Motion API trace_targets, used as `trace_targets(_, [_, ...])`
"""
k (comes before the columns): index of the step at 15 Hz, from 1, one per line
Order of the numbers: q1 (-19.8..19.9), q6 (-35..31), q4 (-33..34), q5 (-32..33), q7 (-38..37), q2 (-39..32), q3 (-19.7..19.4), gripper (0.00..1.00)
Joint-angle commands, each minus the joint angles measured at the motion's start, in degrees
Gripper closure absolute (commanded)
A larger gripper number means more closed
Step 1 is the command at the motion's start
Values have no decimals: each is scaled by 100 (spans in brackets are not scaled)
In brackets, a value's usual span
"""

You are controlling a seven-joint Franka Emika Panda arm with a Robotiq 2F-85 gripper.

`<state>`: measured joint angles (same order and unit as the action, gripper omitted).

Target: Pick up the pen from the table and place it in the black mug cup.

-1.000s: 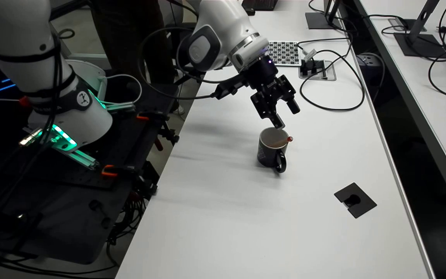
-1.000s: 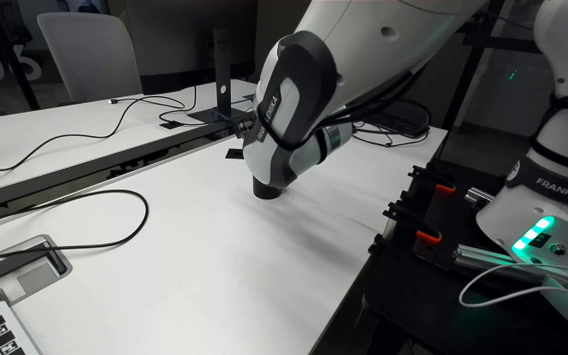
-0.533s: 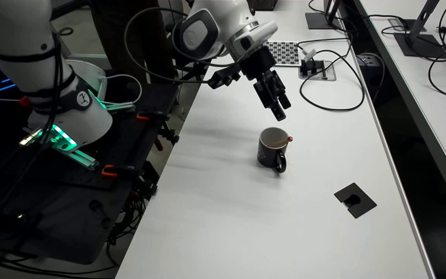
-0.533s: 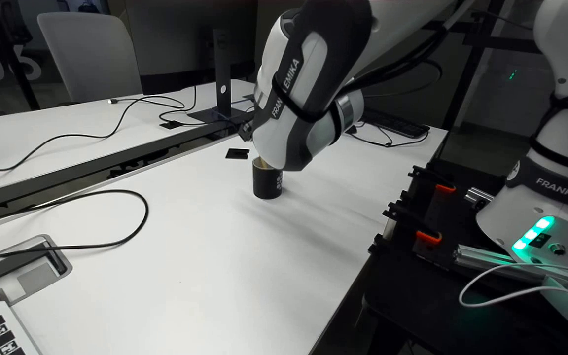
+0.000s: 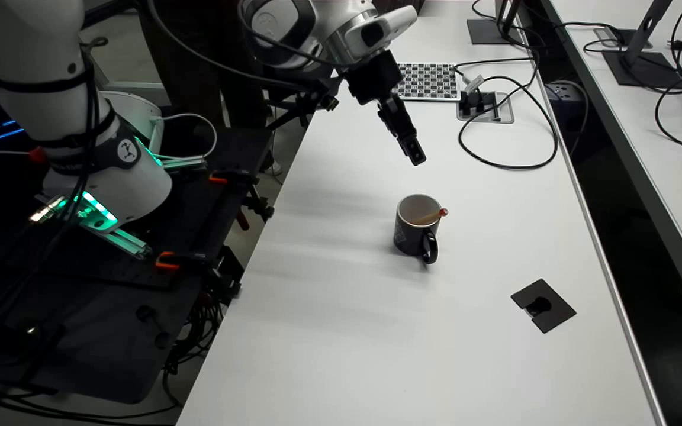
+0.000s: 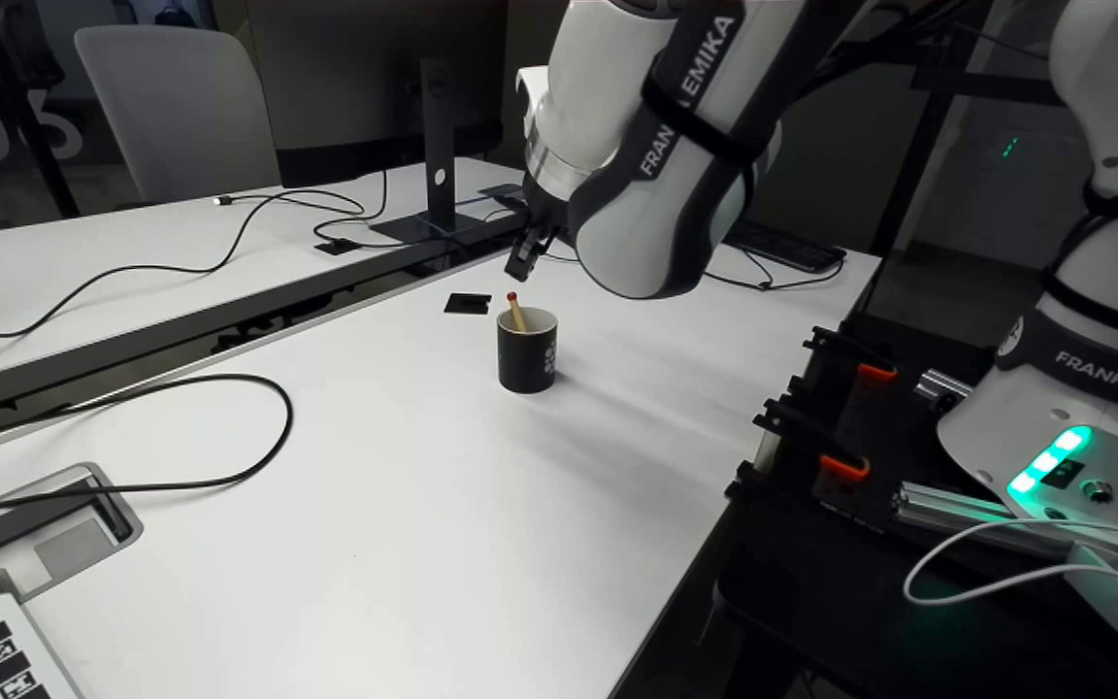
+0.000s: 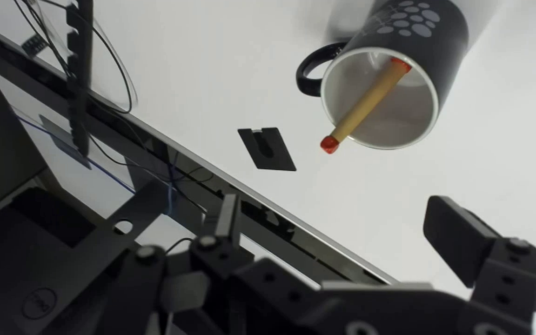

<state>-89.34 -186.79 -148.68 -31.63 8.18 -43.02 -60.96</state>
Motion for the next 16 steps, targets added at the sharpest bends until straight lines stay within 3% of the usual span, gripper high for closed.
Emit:
trace_targets(1, [182, -569, -449, 1404, 217, 1022, -53, 0])
trace_targets(6, [922, -1648, -716, 2740, 665, 1732, 324, 0])
trace_targets(7, [630, -1201, -467, 2766, 883, 2055, 20, 0])
trace_targets(8, [813, -1252, -527, 2736, 794, 2045, 128, 0])
trace_targets(10, [739, -1180, -436, 2418, 618, 1631, 210, 0])
trace_targets(14, [847, -1166, -449, 2416, 630, 1764, 208, 0])
trace_targets(16, [983, -1153, -387, 2827, 907, 2405, 314, 0])
